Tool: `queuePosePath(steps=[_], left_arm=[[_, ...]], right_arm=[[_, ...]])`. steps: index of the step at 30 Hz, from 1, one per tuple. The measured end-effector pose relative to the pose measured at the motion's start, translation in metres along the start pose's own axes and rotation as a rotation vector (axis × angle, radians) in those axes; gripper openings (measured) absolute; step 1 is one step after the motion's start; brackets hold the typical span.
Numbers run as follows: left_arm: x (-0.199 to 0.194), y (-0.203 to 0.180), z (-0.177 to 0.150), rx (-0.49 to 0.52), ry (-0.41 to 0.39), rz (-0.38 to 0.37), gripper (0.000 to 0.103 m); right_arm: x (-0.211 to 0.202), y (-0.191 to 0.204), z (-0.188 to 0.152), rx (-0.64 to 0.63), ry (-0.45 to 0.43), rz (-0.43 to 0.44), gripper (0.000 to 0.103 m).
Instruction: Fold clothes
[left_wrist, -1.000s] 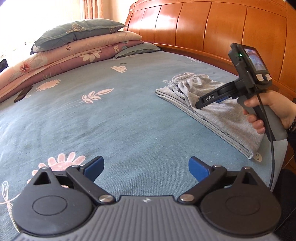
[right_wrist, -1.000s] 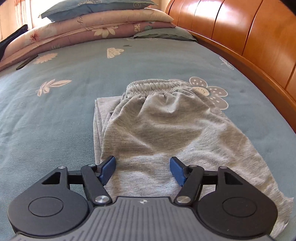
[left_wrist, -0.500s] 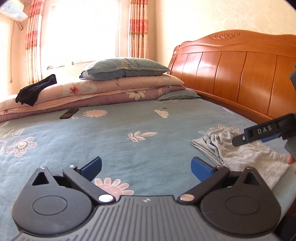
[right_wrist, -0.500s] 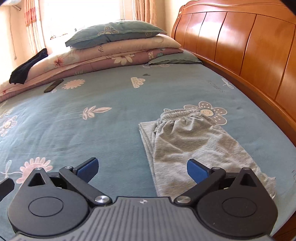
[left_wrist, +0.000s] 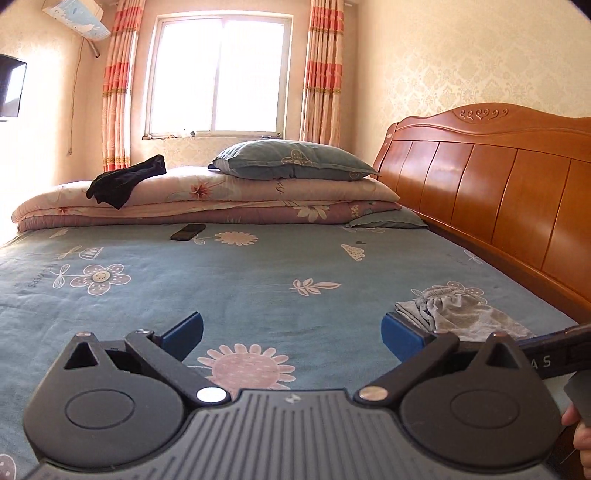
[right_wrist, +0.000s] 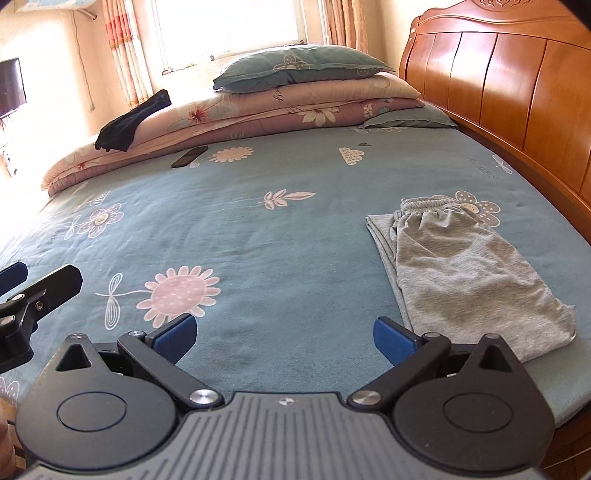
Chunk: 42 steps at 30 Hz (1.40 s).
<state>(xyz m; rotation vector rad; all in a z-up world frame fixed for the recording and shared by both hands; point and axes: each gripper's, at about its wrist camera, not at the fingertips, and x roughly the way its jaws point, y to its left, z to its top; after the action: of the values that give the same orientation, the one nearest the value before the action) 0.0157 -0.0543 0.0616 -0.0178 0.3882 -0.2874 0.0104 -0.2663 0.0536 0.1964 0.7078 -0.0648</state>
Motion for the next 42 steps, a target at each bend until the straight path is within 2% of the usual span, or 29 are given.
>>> queuePosePath(steps=[3,6,9,14,23,30,35,42], left_arm=[[-0.010,0.005,0.001,-0.033,0.048,-0.011,0.102],[-0.018,0.006,-0.002,-0.045,0.098,0.014,0.102],[-0.022,0.008,-0.009,-0.065,0.167,0.033,0.102],[-0.031,0.011,-0.025,-0.069,0.236,0.071,0.102],[-0.039,0.023,-0.043,-0.095,0.313,0.066,0.102],[-0.043,0.036,-0.043,-0.108,0.324,0.106,0.102],[-0.034,0.041,-0.054,-0.084,0.384,0.157,0.102],[-0.027,0.042,-0.064,-0.075,0.434,0.154,0.102]], right_arm=[[-0.010,0.013,-0.010,-0.019,0.014,0.032,0.103],[-0.022,0.025,-0.022,-0.063,0.013,0.047,0.103],[-0.033,0.036,-0.035,-0.106,0.001,0.027,0.103],[-0.044,0.046,-0.055,-0.147,0.007,-0.022,0.103],[-0.052,0.053,-0.072,-0.142,0.007,-0.009,0.103],[-0.051,0.051,-0.075,-0.130,0.020,-0.046,0.103],[-0.048,0.039,-0.077,-0.068,0.027,-0.063,0.103],[-0.043,0.039,-0.079,-0.086,0.043,-0.069,0.103]])
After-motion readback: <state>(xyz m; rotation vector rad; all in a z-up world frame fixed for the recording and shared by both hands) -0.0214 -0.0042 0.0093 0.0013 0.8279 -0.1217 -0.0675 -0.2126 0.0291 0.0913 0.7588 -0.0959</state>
